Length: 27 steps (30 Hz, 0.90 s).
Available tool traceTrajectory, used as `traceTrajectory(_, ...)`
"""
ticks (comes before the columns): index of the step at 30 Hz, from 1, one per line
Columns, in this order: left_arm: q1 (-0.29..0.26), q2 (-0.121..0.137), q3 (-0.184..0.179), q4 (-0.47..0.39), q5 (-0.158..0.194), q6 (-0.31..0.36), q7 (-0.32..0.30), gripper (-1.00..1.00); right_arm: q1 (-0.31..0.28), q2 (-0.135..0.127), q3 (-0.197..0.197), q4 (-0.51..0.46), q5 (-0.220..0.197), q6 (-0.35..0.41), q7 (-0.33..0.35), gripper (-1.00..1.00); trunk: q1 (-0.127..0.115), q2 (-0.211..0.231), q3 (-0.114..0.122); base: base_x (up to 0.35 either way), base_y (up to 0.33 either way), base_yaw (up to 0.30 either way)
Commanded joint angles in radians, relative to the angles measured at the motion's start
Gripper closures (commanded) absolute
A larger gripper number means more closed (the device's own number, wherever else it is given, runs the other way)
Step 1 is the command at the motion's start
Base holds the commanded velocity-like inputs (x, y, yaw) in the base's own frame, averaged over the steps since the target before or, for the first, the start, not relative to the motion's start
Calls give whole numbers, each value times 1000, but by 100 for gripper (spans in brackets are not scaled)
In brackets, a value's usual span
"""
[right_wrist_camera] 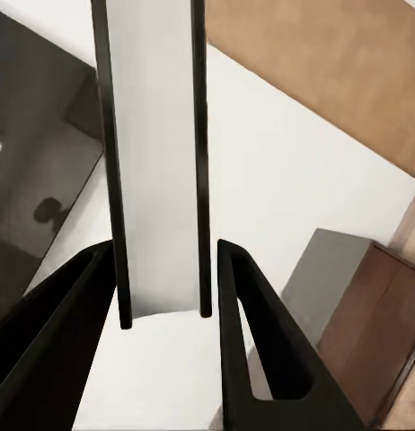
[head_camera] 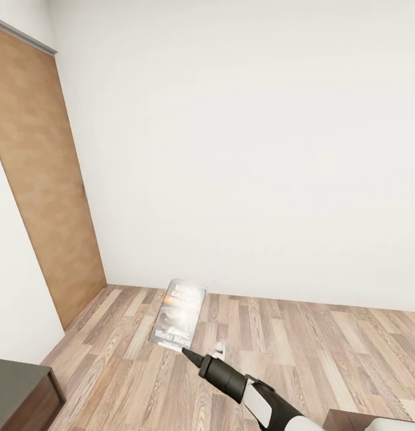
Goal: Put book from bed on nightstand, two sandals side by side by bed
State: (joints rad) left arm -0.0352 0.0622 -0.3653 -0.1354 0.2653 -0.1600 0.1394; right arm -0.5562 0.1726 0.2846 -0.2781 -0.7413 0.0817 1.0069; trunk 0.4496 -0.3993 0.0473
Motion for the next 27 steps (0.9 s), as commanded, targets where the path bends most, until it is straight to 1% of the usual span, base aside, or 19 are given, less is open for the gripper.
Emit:
traceTrajectory(1, 0, 0, -9, 0, 8, -3, 4, -100, -1, 0, 17, 7, -12, 9, 9, 100, 0, -1, 0, 0, 0, 0)
traceTrajectory(3, 0, 0, -9, 0, 8, -3, 3, -100, -1, 2, 50, 17, -12, 9, 21, 100, 0, -1, 0, 0, 0, 0)
traceTrajectory(4, 0, 0, -9, 0, 8, -3, 3, -100, -1, 2, 50, 17, -12, 9, 21, 100, 0, -1, 0, 0, 0, 0)
traceTrajectory(8, 0, 1, -8, 0, 8, -3, 3, -100, 0, 2, 100, 34, -12, 9, 37, 100, 0, -1, 0, 0, 0, 0)
traceTrajectory(9, 0, 1, -8, 0, 8, -3, 3, -100, 0, 2, 100, 34, -12, 9, 37, 100, 0, -1, 0, 0, 0, 0)
traceTrajectory(14, 0, -1, -8, 0, 9, -3, 3, -100, 0, 2, 145, 63, -12, 10, 40, 100, 0, -1, 0, 0, 0, 0)
traceTrajectory(17, 0, -2, -8, -1, 9, -3, 3, -100, 1, 2, 158, 77, -12, 10, 39, 100, 0, -1, 0, 0, 0, 0)
traceTrajectory(27, 0, -4, -7, -1, 9, -3, 3, -100, 4, 2, 169, 94, -11, 2, 49, 100, 0, -1, 0, 0, 0, 0)
